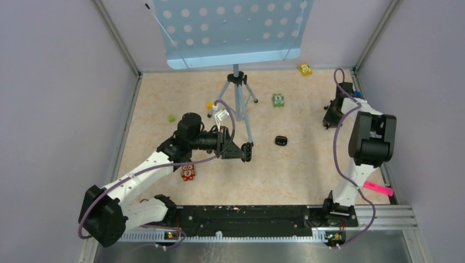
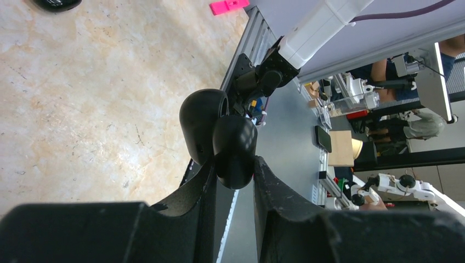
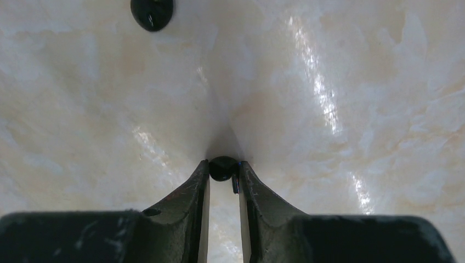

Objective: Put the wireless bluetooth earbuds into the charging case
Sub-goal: Pick up the left earbud from the corner of the board, then place the left earbud at the center of the board.

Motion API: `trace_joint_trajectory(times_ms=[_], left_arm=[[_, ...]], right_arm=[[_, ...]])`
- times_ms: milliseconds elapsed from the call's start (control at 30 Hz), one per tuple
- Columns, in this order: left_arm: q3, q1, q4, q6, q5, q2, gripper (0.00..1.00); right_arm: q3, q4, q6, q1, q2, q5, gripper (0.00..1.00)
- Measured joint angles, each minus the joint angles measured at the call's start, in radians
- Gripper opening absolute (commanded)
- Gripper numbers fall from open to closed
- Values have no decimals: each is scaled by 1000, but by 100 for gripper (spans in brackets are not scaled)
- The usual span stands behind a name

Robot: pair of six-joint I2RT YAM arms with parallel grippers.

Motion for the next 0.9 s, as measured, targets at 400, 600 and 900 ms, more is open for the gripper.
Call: trace_joint_trajectory(times_ms=[400, 600, 900], left_arm=[[0, 0, 16, 1, 4, 26, 0], [0, 1, 26, 5, 32, 74, 0], [23, 2, 31, 23, 150, 211, 0]], right_arm=[[-358, 7, 115, 235, -412, -34, 12], [-516, 34, 237, 383, -619, -82, 13], [-682, 45, 346, 454, -727, -123, 13]])
